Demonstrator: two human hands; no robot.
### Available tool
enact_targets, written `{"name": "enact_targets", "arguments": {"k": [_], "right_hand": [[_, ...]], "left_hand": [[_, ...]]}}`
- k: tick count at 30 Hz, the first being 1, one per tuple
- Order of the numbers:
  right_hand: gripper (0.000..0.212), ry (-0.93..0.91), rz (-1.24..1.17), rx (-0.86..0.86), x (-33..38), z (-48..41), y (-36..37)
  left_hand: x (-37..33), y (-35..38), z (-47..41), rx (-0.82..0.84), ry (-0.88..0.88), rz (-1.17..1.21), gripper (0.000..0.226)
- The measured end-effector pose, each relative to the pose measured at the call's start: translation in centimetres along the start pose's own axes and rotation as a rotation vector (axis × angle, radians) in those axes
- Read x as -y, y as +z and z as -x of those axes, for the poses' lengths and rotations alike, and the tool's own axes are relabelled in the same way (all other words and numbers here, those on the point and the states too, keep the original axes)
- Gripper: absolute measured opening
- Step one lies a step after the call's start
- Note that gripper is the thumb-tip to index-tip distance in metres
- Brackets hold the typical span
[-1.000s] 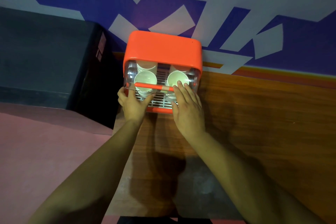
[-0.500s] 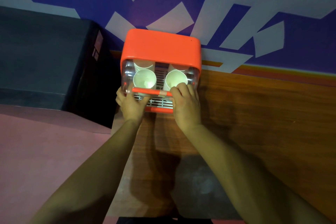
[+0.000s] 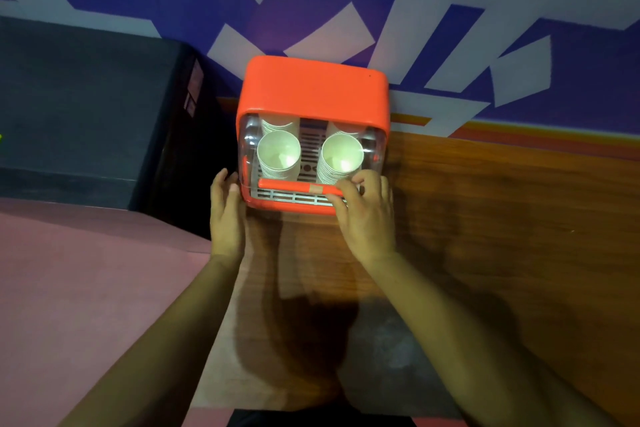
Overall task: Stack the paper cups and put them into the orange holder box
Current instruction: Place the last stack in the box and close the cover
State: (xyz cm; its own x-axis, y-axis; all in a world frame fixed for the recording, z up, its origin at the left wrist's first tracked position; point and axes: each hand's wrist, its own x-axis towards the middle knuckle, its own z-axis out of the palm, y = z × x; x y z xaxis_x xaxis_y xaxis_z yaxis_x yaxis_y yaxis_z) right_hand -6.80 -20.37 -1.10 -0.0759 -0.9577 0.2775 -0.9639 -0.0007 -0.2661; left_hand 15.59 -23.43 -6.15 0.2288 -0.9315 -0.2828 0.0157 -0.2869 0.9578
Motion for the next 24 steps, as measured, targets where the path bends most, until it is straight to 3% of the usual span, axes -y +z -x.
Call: {"name": "enact_targets", "arguments": {"k": [2,5,7,10,13,18,24], "right_hand": [[0.044,0.210,-0.072,-0.042,-0.1,0.3,0.2],[0.099,0.616,-0.355,0.060,-0.2,0.6,0.8],[0.109,0.674,-0.460,0.154,-0.3,1.0,1.3],[0.099,0.613,-0.402,0.200,-0.3,1.5,1.9],[0.088,0.635,-0.355,0.190,0.0,1.5,2.6],[0.081,0.640,-0.320,0.224,-0.5,1.7,3.2],[0.070,0.650,-0.313,0.366,-1.8,1.2,-0.4]], "left_hand": [[-1.5,-0.3,0.0,0.052,-0.019,0.021,0.057],[-3.0,-0.3,-0.2,0.205,0.058,-0.013,0.066],[-3.1,-0.2,-0.7,0.296,0.169,-0.097,0.053],[-1.5,-0.7,-1.5,0.338,0.246,-0.242,0.059],[0.0,-1.3,-1.5,0.259,0.227,-0.380,0.071],[-0.6,-1.0,-0.4,0.262,0.178,-0.364,0.067],[-3.0,-2.1,0.4,0.218,0.054,-0.583,0.051]]}}
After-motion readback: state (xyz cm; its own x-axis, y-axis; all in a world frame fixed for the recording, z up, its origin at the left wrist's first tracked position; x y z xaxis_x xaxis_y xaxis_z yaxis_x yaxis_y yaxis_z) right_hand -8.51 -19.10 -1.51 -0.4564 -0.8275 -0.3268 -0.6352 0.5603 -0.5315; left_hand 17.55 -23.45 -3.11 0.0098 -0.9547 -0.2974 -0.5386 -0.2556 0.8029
